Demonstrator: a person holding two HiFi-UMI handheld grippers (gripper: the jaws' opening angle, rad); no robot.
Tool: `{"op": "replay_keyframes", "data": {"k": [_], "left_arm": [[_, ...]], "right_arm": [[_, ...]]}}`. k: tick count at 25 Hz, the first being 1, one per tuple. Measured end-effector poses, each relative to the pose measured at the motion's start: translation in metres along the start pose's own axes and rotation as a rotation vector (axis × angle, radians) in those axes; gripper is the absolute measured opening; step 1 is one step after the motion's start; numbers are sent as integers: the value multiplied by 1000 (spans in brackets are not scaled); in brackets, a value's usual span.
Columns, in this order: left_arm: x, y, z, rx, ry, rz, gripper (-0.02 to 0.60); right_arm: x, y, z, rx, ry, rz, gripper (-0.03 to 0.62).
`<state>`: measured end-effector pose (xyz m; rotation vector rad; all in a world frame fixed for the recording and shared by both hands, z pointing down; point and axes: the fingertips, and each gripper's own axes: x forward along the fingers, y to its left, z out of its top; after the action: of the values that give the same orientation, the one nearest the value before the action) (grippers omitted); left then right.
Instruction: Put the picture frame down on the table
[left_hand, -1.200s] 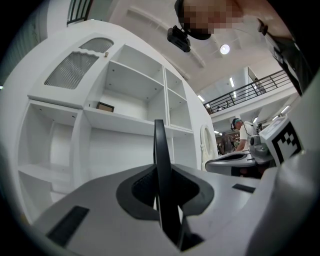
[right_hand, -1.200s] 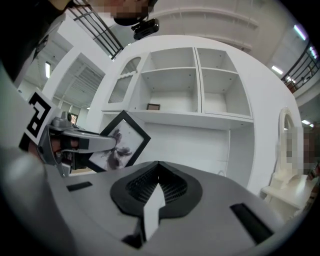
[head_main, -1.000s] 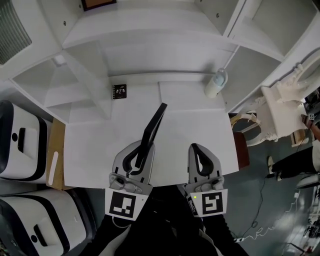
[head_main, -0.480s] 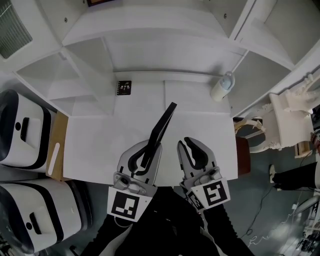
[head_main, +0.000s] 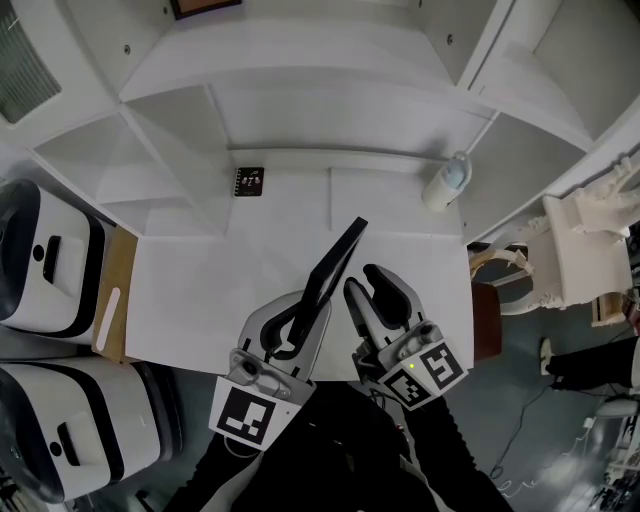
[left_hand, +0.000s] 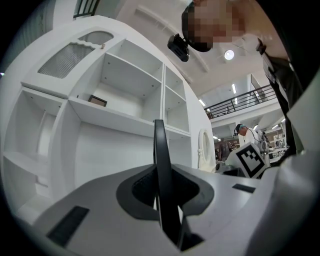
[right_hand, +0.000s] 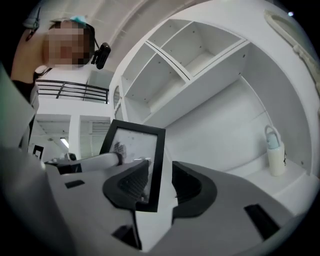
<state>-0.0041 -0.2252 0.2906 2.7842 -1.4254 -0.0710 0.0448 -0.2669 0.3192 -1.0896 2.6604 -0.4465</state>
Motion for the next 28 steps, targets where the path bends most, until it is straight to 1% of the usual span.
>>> {"op": "replay_keyframes", "data": {"k": [5,10,14,16,19,23,28], "left_arm": [[8,-8,-1,-15,-5,-29,43],[11,-16,1,-36,-16,-79,43],[13,-17,3,-89,-40,-111,43],[15,-14,4,-111,-56,-115,43],[18,-10,0,-130,-50,-110,43],[22,-5,-5,-164,-60,-102,43],[30,-1,-14,-214,-37,-88,43]], "right_arm": [[0,-8,1,48,-13,44,135],[-3,-8,4,58,-21,103,133],[-6,-10,7,62,-32,139,129],[-6,-13,6,44,-21,131,74],[-4,-18,3,28,8,101,72],[-5,-24,-3,49,41,67,69],[-6,-34,-8,79,61,20,67]]}}
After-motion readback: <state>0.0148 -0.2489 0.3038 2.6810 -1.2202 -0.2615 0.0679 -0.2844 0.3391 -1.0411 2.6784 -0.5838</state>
